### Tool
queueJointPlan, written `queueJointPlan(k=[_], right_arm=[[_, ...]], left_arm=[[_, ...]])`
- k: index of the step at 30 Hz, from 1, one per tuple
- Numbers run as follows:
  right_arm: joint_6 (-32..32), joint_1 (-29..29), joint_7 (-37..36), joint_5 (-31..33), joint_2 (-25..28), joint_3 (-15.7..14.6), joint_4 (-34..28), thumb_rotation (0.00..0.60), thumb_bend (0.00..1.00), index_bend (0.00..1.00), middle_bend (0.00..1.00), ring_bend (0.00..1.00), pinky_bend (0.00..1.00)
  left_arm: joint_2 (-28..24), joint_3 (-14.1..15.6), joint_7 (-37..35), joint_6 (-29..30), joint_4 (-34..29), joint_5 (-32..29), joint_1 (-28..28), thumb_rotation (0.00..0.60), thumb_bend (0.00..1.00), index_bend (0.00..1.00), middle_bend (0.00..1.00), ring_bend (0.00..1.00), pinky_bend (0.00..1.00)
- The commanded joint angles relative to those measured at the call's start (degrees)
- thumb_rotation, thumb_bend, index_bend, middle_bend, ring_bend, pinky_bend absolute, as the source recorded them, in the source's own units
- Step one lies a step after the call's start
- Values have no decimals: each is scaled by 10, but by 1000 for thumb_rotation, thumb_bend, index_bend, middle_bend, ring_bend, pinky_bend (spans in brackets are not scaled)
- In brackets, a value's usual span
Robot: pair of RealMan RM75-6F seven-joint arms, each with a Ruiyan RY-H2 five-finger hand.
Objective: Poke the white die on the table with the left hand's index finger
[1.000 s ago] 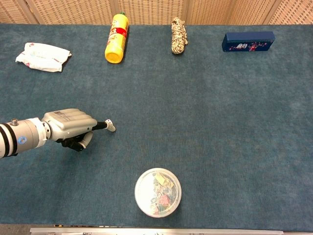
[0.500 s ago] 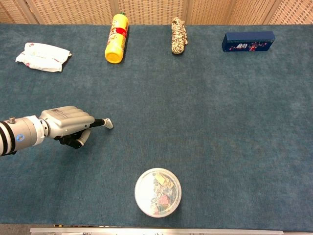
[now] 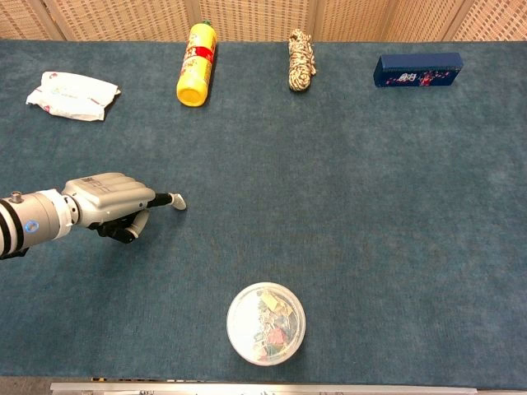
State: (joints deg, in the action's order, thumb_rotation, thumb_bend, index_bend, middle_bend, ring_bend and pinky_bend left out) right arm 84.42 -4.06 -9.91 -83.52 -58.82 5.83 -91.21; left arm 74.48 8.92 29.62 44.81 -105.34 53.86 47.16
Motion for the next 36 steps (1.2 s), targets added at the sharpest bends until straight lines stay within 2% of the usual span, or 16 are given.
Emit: queueJointPlan(k=[1, 16, 36], right_arm=[[0, 0, 1, -1, 0, 0, 0, 600, 60, 410, 415, 375, 553], [-6, -3, 14, -1, -2, -2, -1, 600, 60, 410, 415, 375, 553], [-9, -4, 14, -1, -1, -4, -2, 600, 60, 410, 415, 374, 553]], left_arm=[[-1, 1, 2, 5, 0, -2, -1, 600, 1000, 110, 1000, 923, 975], [-12, -3, 0, 29, -7, 4, -7, 600, 1000, 114, 1000, 923, 975], [13, -4, 5, 11, 16, -4, 1, 600, 1000, 125, 1000, 924, 975]])
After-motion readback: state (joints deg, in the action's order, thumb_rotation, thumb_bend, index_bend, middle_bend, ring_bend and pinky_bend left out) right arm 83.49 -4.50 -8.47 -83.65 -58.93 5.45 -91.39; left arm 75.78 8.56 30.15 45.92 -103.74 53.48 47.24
